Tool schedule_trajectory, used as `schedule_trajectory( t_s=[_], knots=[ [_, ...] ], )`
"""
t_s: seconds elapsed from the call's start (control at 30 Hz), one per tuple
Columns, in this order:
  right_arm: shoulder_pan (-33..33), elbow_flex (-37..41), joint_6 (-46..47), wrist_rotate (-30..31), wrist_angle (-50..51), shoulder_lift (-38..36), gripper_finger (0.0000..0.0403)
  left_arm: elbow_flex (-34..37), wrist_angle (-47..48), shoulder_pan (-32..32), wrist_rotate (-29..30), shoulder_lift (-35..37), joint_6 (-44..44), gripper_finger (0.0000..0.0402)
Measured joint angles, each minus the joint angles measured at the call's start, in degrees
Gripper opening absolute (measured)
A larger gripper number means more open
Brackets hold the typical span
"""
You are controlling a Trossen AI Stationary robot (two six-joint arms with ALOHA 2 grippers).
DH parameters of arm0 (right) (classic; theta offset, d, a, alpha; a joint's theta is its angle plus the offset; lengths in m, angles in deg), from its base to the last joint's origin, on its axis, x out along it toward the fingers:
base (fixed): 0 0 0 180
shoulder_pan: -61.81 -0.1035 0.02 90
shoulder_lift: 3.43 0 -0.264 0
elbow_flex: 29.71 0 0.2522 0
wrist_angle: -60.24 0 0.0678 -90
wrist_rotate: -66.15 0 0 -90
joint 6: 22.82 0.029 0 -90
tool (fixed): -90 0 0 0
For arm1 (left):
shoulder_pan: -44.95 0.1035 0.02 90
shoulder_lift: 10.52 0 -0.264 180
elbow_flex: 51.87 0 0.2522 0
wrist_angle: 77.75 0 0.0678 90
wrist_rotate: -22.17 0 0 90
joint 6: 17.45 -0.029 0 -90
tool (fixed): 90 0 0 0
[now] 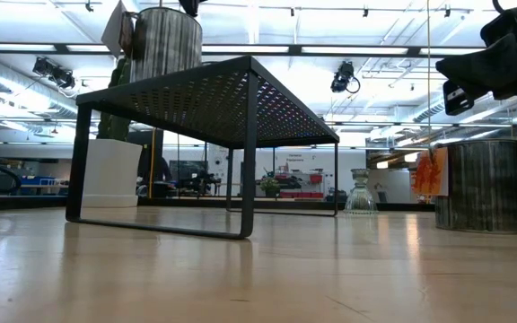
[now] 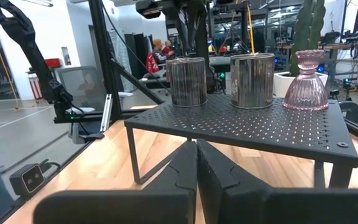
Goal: Pick & Place candle stick holders
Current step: Adjust the silver scented candle on the shelf
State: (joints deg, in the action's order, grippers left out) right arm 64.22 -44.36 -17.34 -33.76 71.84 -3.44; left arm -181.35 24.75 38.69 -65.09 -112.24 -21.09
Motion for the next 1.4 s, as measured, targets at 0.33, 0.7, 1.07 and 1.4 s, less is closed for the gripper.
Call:
schedule_trajectory(
  t_s=[0.33, 0.7, 1.07, 1.4],
  knots=[
    [0.0, 0.0, 0.02, 0.02, 0.0, 0.0, 0.0012, -0.01, 1.29, -0.76, -0.07, -0.39, 0.39, 0.0009],
    [-0.02, 0.0, 0.02, 0.0, 0.0, 0.0, 0.0012, 0.0, 1.28, -0.74, -0.22, -0.39, 0.08, 0.0003],
    [-0.02, 0.0, 0.02, 0.02, 0.0, 0.0, 0.0012, 5.6, 0.45, -0.56, -0.11, 0.67, 0.67, 0.0002],
    [0.0, 0.0, 0.02, 0.0, 0.0, 0.0, 0.0012, 6.89, 1.13, -0.28, -0.04, 1.79, 1.04, 0.0001]
  ],
)
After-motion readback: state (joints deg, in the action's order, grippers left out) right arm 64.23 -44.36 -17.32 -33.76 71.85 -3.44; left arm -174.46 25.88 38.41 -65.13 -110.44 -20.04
